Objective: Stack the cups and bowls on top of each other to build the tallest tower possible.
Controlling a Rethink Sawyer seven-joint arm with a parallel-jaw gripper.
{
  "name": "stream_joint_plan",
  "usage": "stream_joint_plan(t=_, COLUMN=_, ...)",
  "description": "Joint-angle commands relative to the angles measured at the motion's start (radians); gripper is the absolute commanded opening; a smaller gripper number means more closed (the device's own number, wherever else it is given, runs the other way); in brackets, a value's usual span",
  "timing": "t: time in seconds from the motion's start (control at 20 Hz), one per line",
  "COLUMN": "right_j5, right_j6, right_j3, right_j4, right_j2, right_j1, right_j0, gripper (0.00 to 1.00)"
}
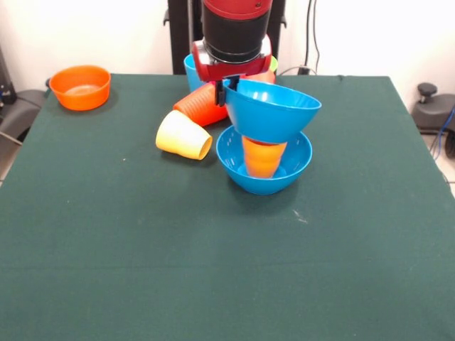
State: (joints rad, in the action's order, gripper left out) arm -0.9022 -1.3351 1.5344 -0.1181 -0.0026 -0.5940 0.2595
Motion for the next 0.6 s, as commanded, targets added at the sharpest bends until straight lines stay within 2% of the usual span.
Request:
stream_joint_plan(t=0.05, right_j5=0.035, right_j6=-0.109, right_j3=0.078, right_j4=0.022, right_j2=0.081, right_j1=0.046, right_j0=0.008, gripper=0.00)
stream_joint_plan(t=0.6, right_j5=0.055, right_j6=-0.095, right_j3=0.106, right_j4=0.023, right_j2=0.089, right_j1=0.037, right_j0=0.019, gripper=0.00)
